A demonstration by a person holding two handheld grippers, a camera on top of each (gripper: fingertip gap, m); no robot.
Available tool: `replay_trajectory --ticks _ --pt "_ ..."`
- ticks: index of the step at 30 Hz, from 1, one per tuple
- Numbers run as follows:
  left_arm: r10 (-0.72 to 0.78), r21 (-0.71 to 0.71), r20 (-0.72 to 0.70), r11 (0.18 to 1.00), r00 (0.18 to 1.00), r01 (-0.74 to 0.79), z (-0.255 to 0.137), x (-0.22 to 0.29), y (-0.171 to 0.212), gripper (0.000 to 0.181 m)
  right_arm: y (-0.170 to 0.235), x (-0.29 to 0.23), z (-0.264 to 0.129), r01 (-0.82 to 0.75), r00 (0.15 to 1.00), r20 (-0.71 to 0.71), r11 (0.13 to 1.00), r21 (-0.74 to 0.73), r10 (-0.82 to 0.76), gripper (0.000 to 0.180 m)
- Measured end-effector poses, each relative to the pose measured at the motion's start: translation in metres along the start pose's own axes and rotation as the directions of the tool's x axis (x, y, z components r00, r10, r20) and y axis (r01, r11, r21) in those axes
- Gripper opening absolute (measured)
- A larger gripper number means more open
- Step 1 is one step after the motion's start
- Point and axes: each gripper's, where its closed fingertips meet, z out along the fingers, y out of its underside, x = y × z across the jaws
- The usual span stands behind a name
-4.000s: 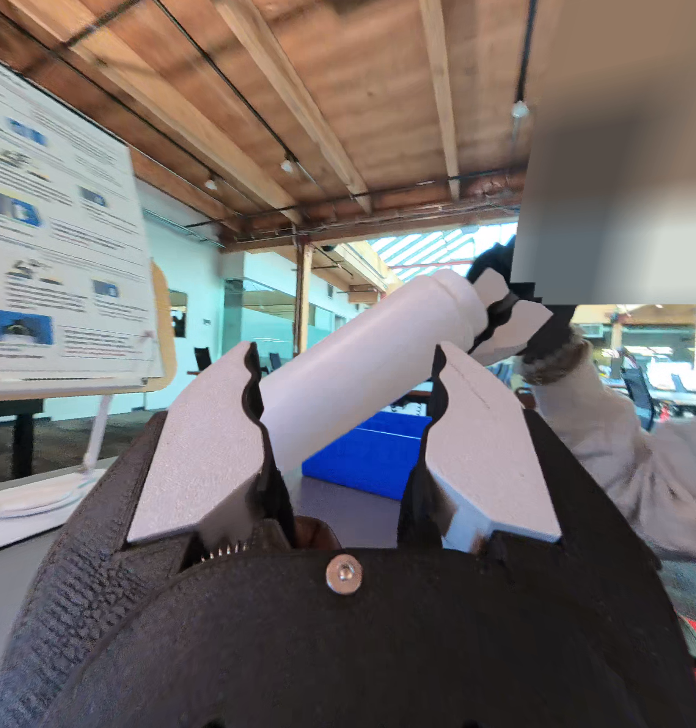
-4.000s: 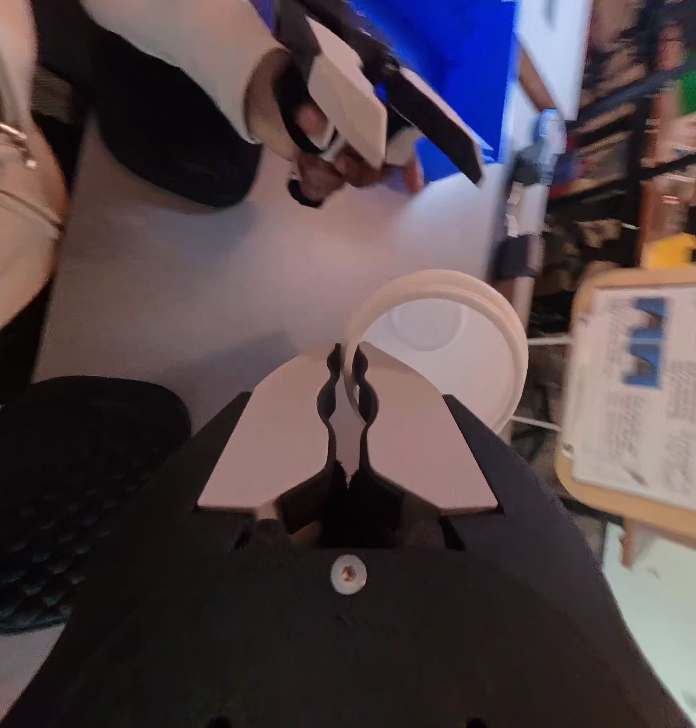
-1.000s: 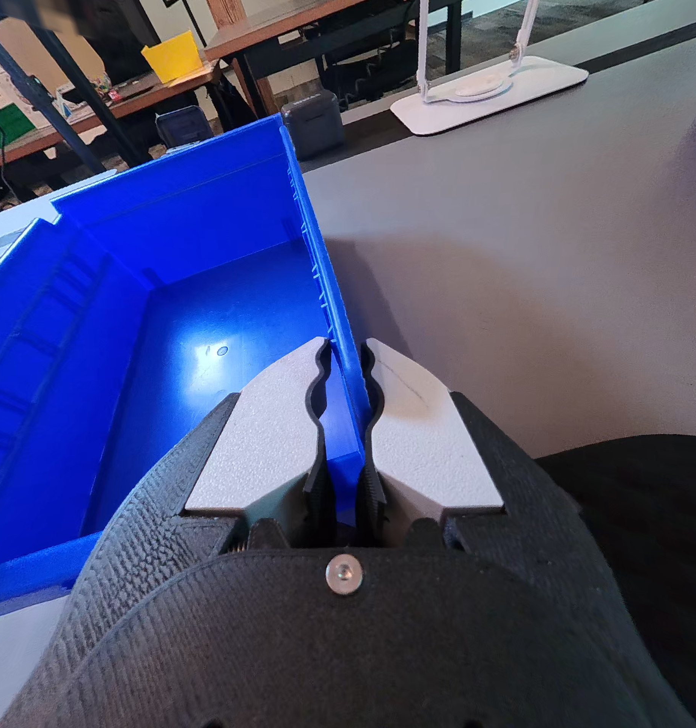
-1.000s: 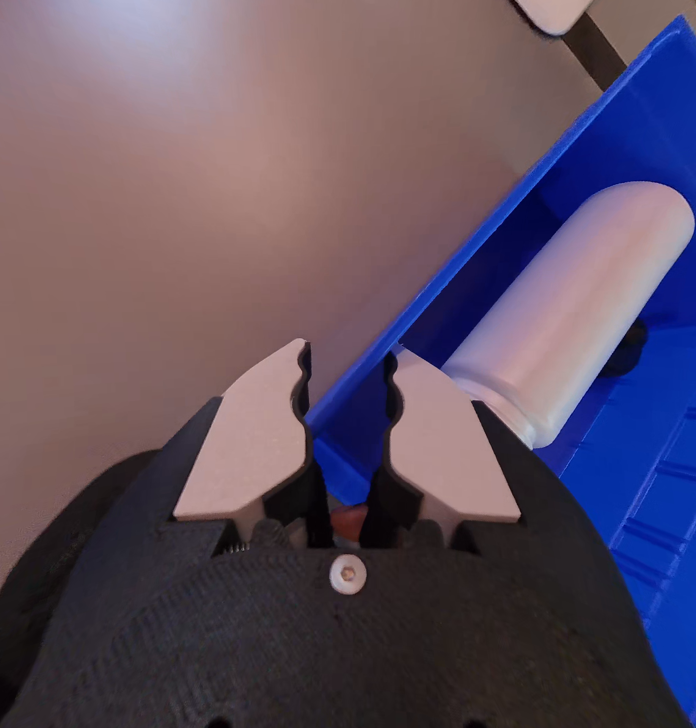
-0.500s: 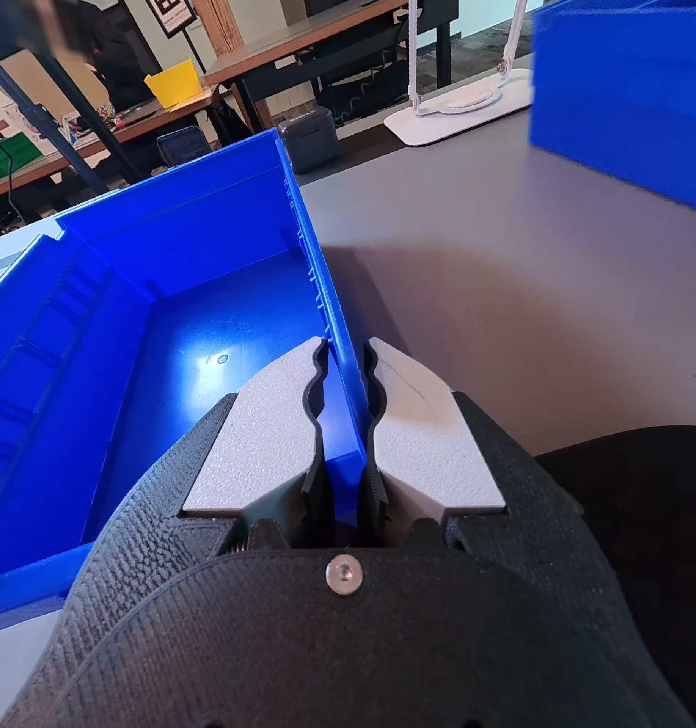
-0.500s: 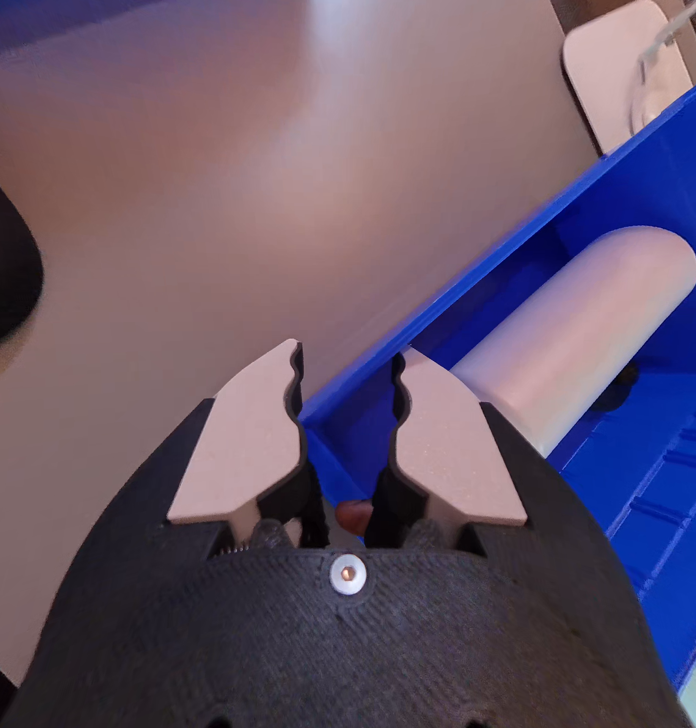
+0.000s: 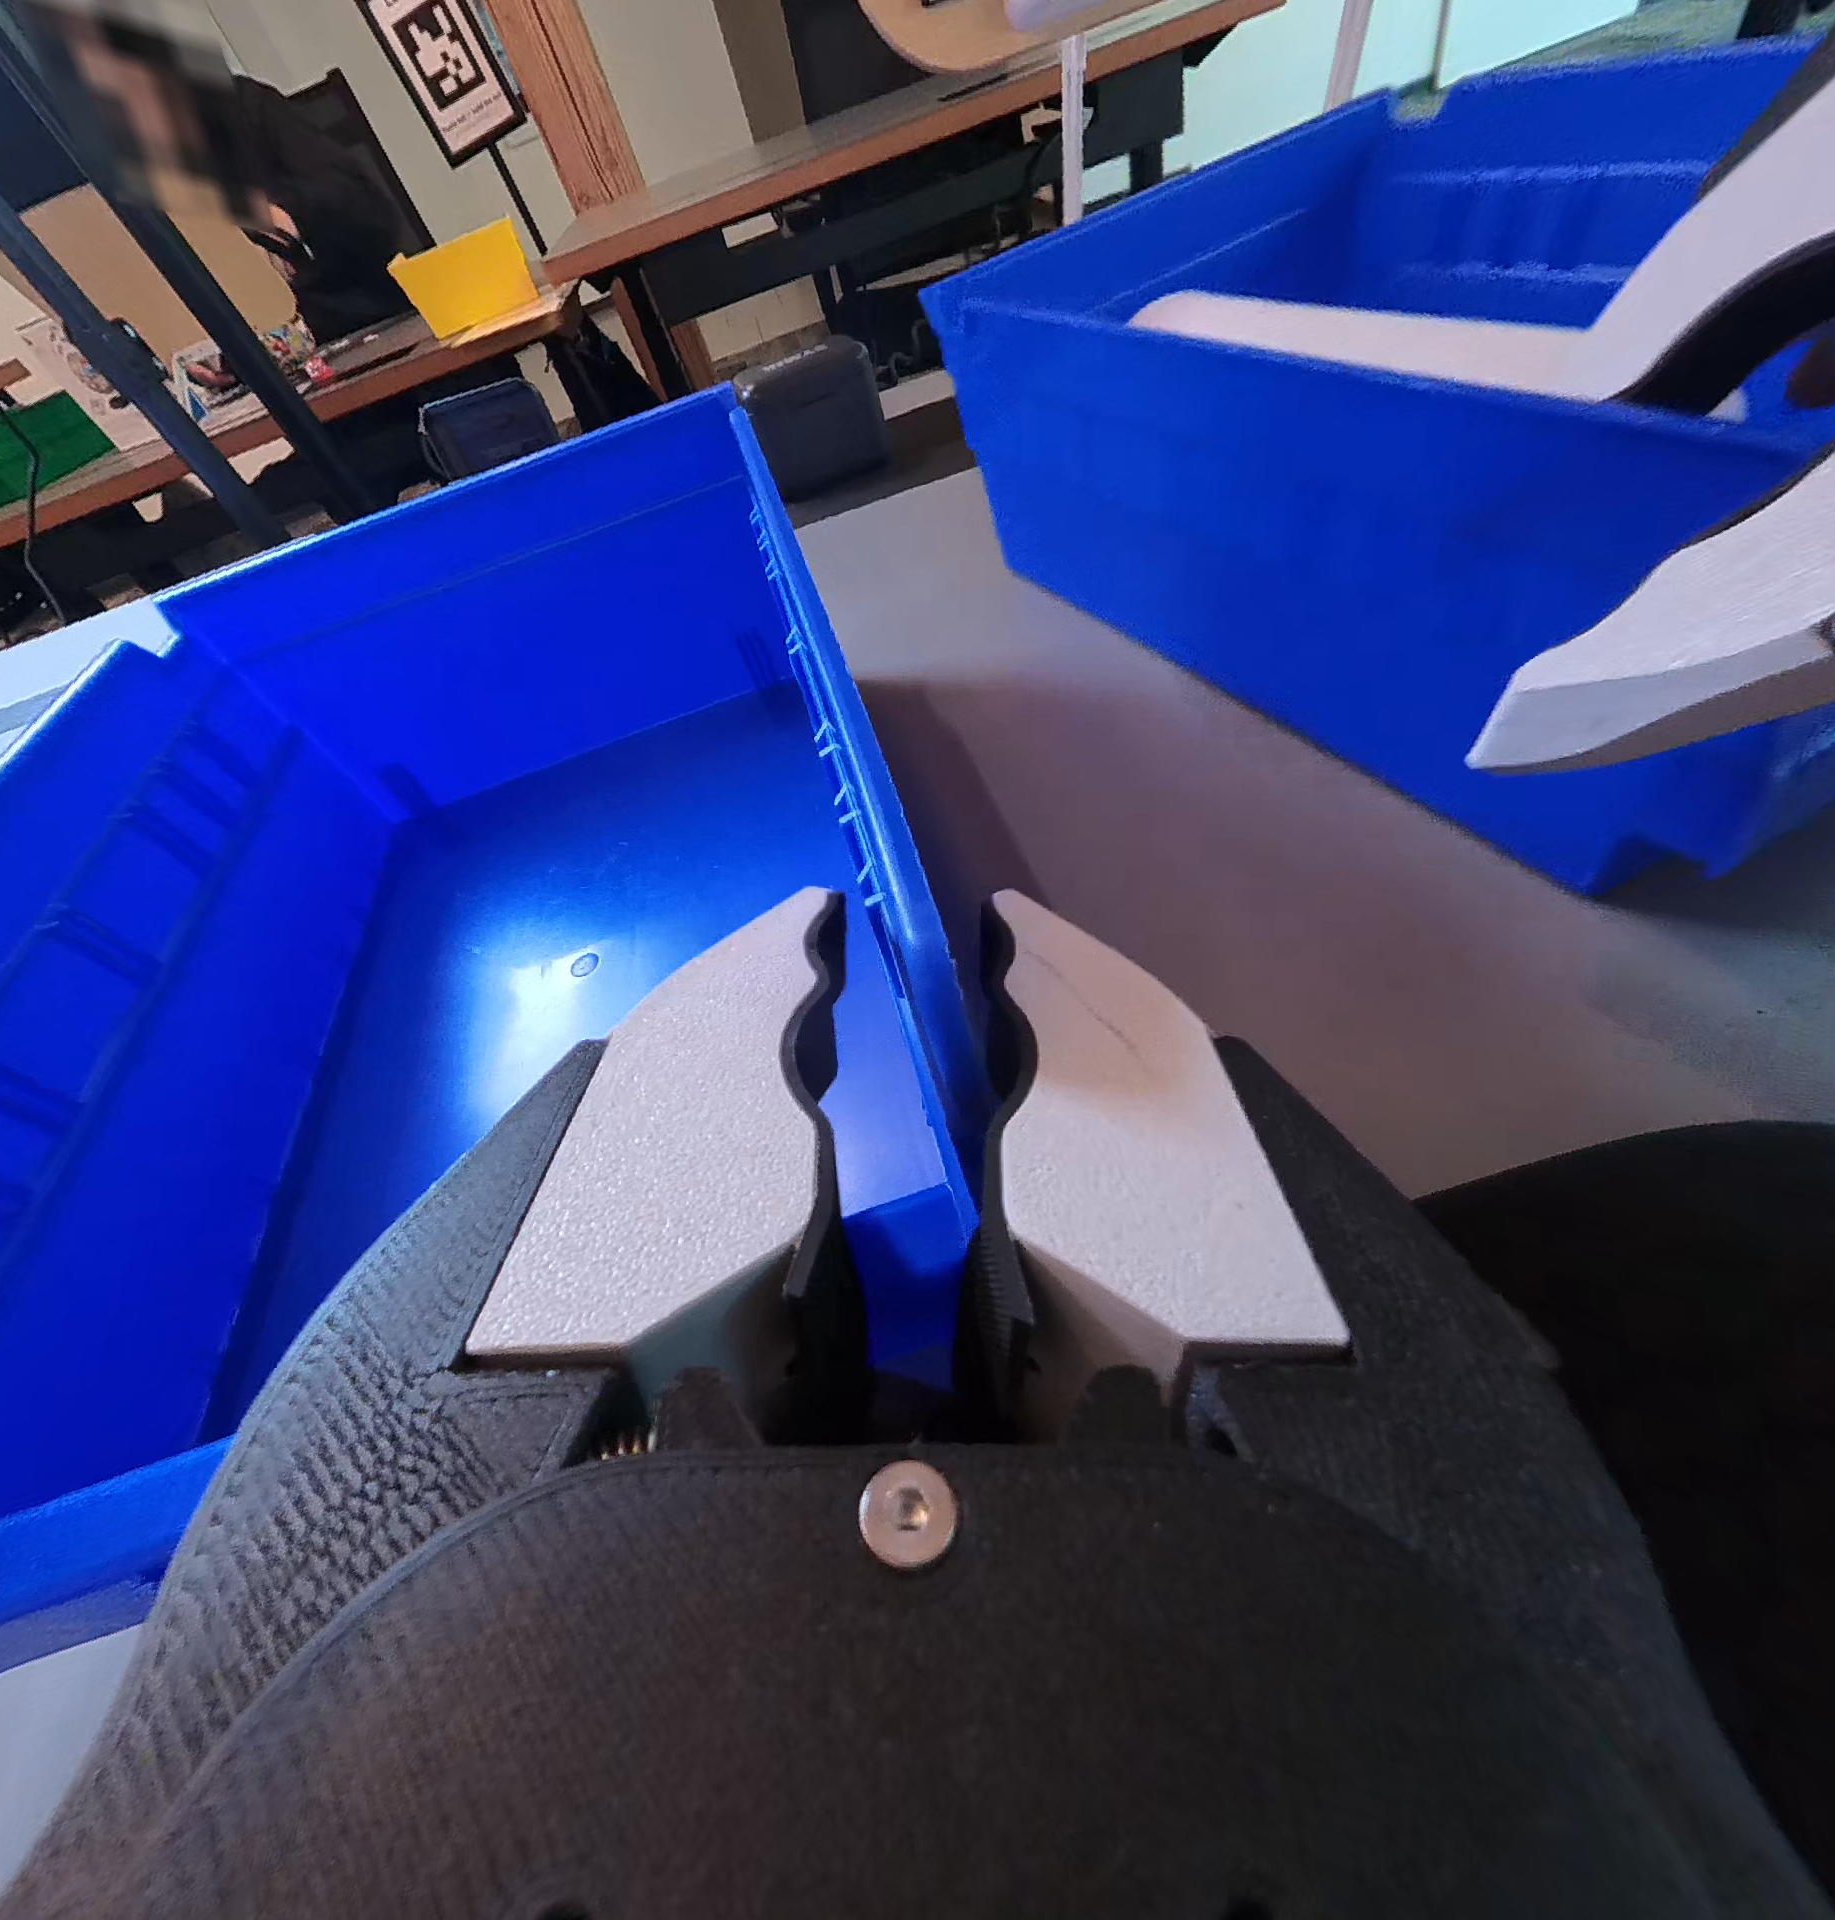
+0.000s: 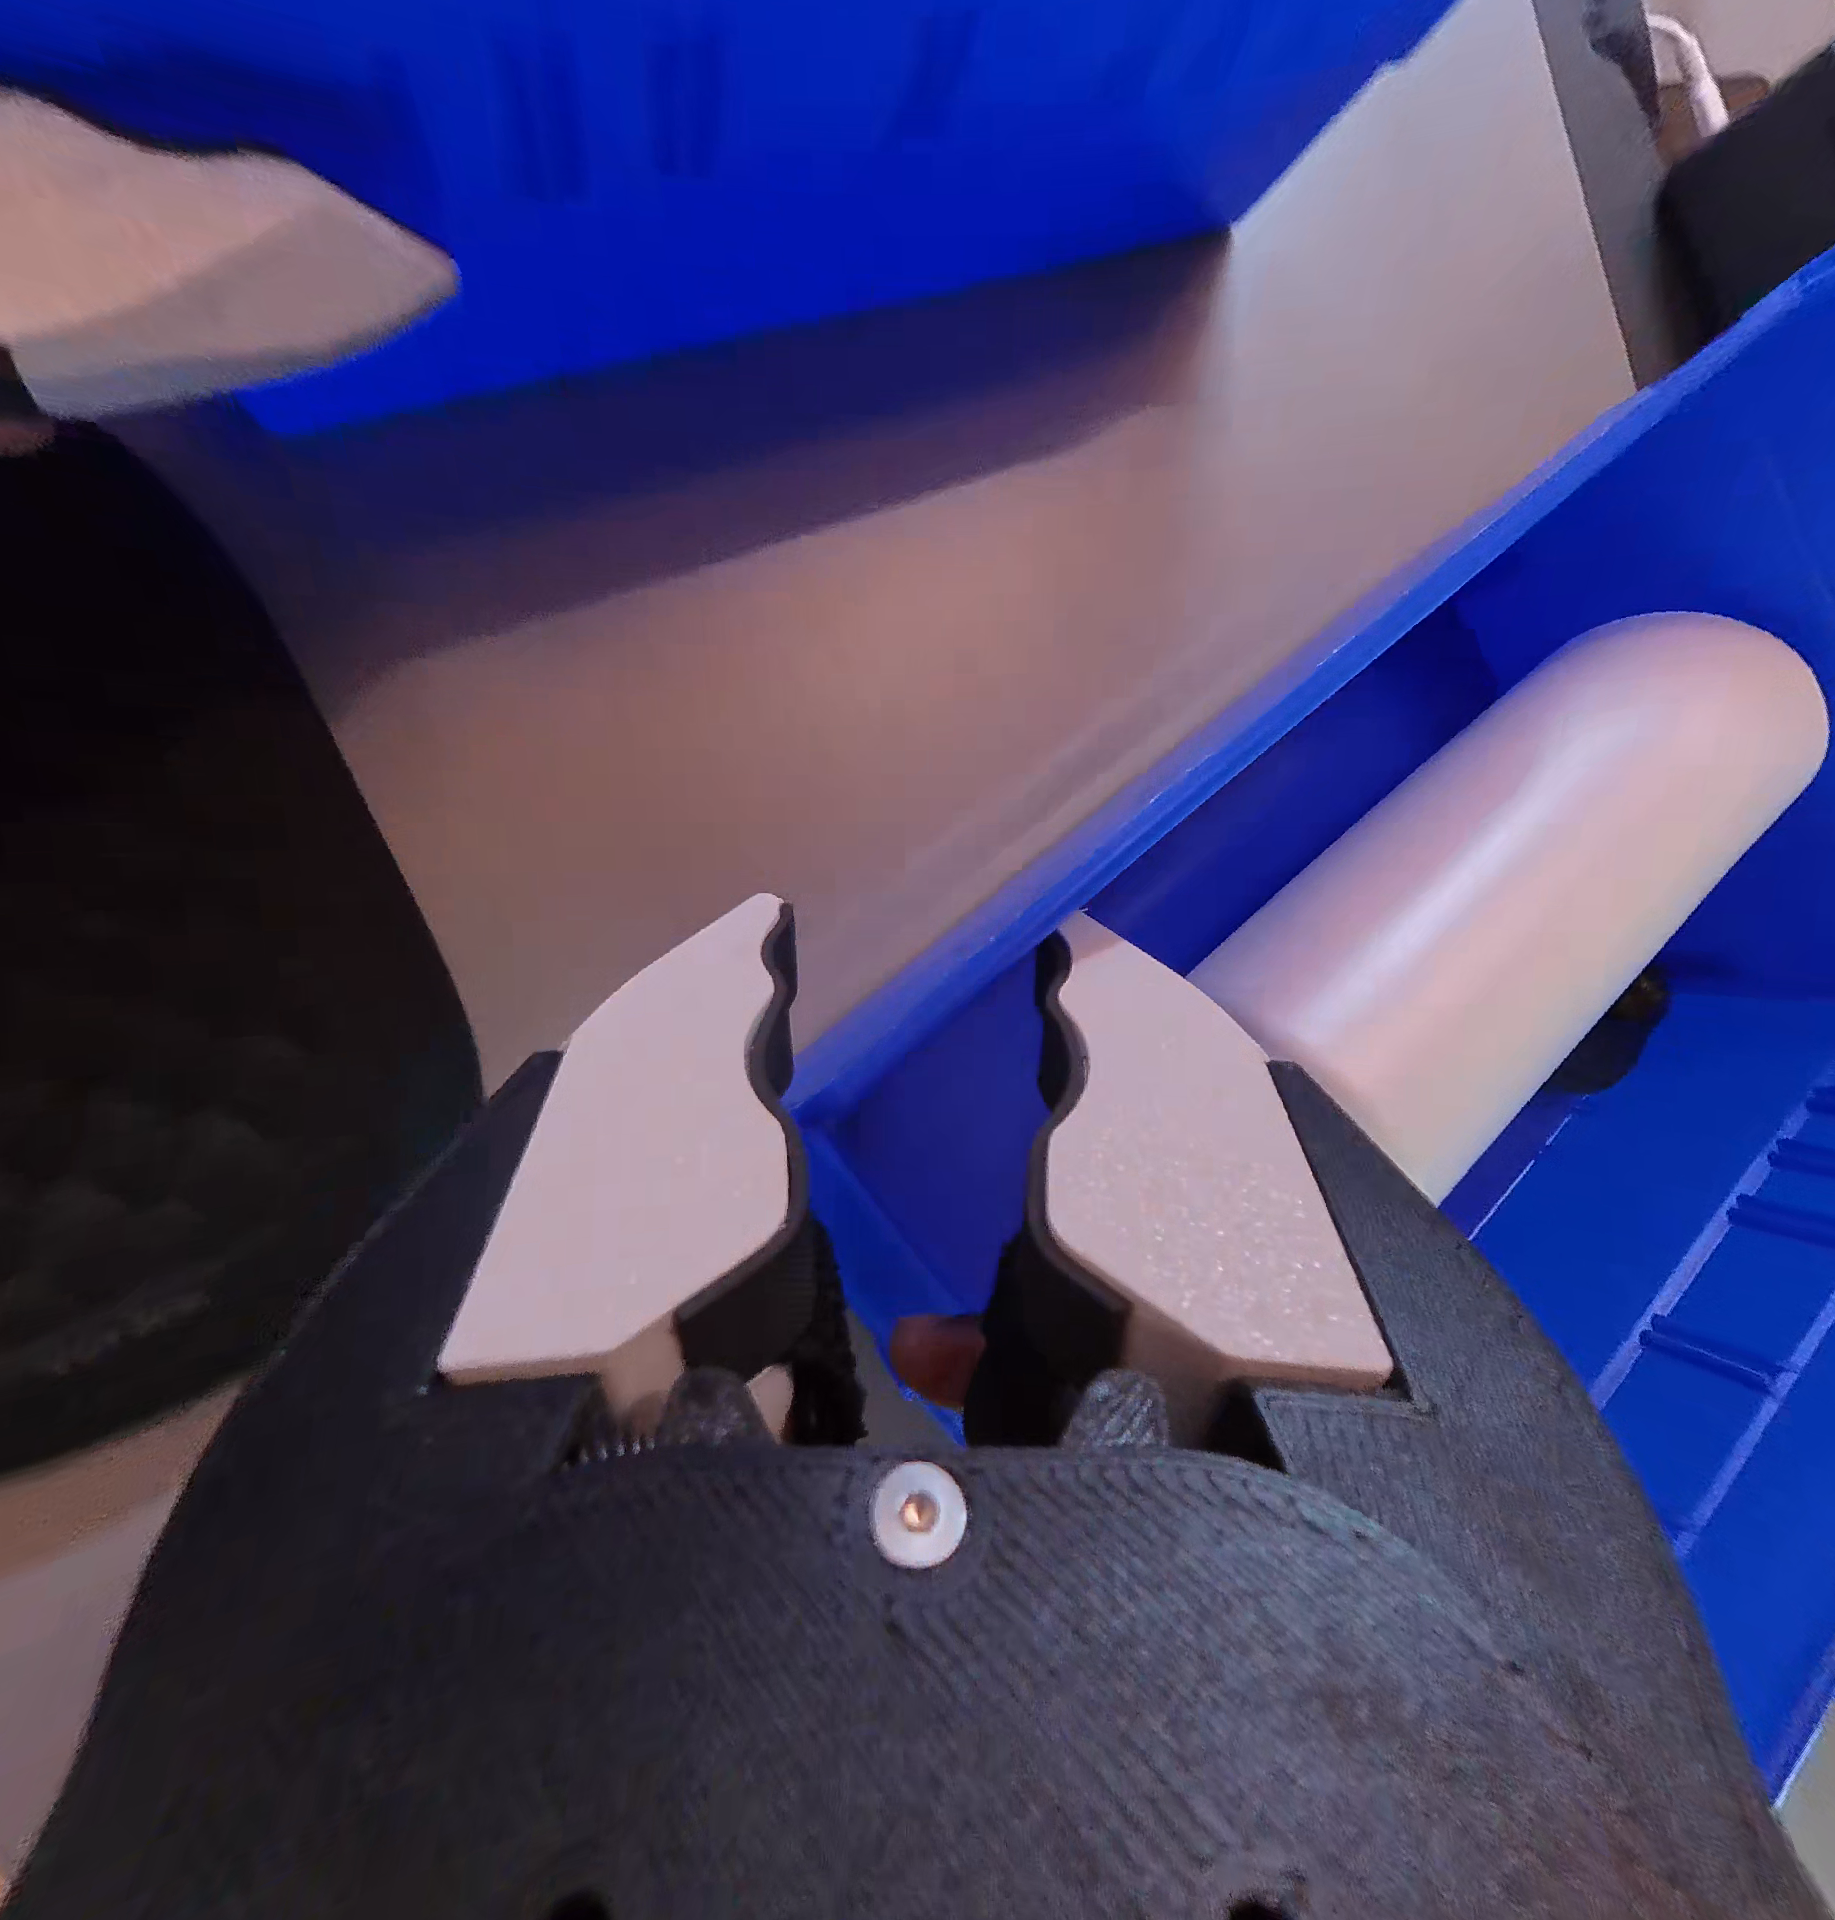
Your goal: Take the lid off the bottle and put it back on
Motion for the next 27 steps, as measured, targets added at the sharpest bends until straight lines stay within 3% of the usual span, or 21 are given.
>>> replay_trajectory --ticks 7,11,16,19,21,23,27 --pt "-0.066 0.125 -0.079 0.989 0.995 0.076 -0.020 -0.004 -0.022 0.037 -0.032 -0.018 0.016 0.057 0.998 0.027 0.998 0.009 -0.057 0.048" --pt "-0.124 0.239 -0.111 0.960 0.986 0.148 -0.047 -0.032 -0.043 0.047 -0.045 -0.026 0.022 0.089 0.995 0.048 0.996 0.017 -0.090 0.051" --pt "-0.245 0.363 0.058 0.908 0.968 0.208 -0.082 -0.115 -0.047 0.054 -0.058 -0.041 0.013 0.097 0.985 0.130 0.988 0.117 -0.112 0.072" --pt "-0.279 0.321 0.217 0.926 0.936 0.201 -0.087 -0.166 -0.021 0.066 -0.079 -0.046 -0.012 0.058 0.984 0.151 0.968 0.242 -0.097 0.080" --pt "-0.254 0.260 0.302 0.949 0.919 0.177 -0.083 -0.193 -0.001 0.078 -0.099 -0.060 -0.029 -0.037 0.969 0.242 0.937 0.347 -0.051 0.074" --pt "-0.245 0.176 0.287 0.964 0.926 0.200 -0.071 -0.204 0.018 0.083 -0.111 -0.072 -0.035 -0.120 0.950 0.312 0.919 0.376 -0.004 0.072" --pt "-0.262 0.041 0.158 0.965 0.952 0.259 -0.040 -0.200 0.048 0.078 -0.106 -0.094 -0.008 -0.115 0.934 0.358 0.958 0.263 0.014 0.068"
